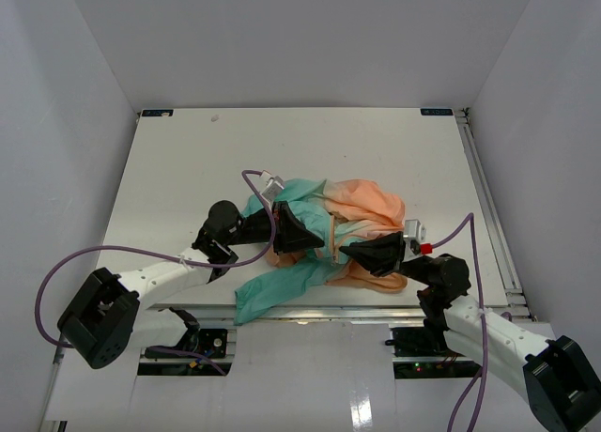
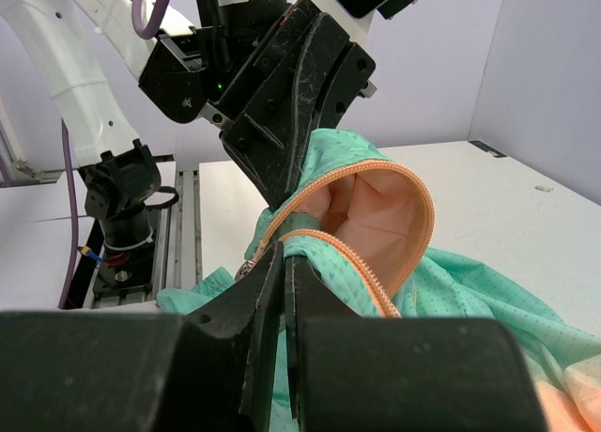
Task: Zip up the jacket
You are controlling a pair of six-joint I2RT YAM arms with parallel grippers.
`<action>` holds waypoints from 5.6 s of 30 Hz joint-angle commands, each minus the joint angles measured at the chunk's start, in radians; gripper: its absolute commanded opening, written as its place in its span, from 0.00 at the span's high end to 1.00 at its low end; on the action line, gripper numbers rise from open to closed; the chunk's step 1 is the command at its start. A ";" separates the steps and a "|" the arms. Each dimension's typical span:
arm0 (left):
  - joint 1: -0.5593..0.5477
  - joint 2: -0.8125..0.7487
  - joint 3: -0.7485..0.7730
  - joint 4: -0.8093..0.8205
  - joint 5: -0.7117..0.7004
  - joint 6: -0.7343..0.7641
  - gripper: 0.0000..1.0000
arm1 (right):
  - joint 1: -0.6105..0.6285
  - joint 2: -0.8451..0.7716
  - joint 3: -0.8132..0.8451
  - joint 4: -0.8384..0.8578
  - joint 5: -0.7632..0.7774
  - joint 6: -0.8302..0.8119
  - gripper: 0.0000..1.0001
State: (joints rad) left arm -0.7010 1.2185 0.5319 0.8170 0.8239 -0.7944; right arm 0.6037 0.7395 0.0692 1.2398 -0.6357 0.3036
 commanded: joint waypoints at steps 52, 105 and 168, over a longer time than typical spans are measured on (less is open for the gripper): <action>0.003 0.026 -0.002 0.069 0.050 0.007 1.00 | 0.004 0.020 0.030 0.141 0.029 0.046 0.92; 0.001 -0.002 -0.024 0.140 -0.030 -0.062 1.00 | 0.004 0.028 0.041 0.109 0.019 0.026 0.92; -0.003 0.061 -0.039 0.265 0.019 -0.112 1.00 | 0.004 0.000 0.035 0.143 0.024 0.063 0.92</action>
State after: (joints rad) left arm -0.7013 1.2743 0.4976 1.0335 0.8247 -0.9073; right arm 0.6037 0.7366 0.0757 1.2831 -0.6277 0.3603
